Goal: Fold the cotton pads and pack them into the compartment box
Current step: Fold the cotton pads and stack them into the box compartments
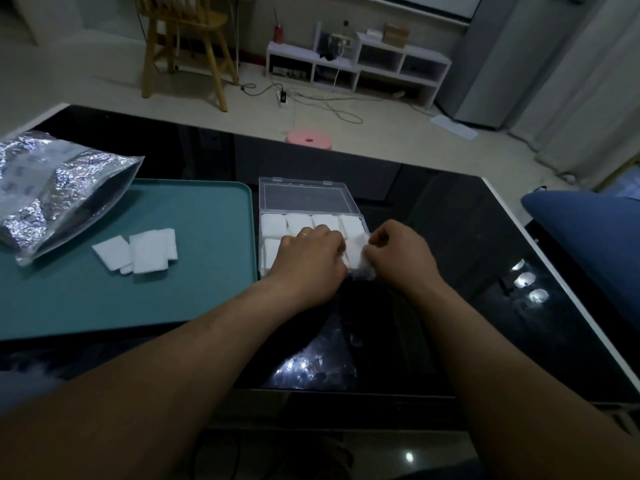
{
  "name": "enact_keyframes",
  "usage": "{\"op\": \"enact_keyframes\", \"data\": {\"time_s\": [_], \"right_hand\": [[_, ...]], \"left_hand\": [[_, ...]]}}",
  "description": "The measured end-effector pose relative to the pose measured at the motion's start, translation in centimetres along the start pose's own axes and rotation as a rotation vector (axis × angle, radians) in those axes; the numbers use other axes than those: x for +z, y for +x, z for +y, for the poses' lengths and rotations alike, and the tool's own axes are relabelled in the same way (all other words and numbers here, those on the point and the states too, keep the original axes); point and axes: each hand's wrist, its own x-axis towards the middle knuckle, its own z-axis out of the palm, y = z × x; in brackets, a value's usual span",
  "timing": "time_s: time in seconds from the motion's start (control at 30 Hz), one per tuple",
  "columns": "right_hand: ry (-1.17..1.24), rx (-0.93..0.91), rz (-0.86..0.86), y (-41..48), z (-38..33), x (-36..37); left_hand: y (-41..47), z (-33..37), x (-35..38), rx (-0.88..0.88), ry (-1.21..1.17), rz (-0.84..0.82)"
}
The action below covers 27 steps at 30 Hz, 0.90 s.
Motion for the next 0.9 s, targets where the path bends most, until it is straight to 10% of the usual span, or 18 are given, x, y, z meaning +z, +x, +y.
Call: {"op": "enact_keyframes", "data": {"time_s": [0.57,0.9], "right_hand": [[-0.166,-0.286,0.142,-0.8,-4.1,1.5],[-0.108,-0.438,-0.352,-4.6,-20.0,12.1]], "left_hand": [[-3.6,-3.2,-2.5,0.211,0.111,0.092],[-11.9,-20.5,-11.6,-0.633,0.007,0.126]]}}
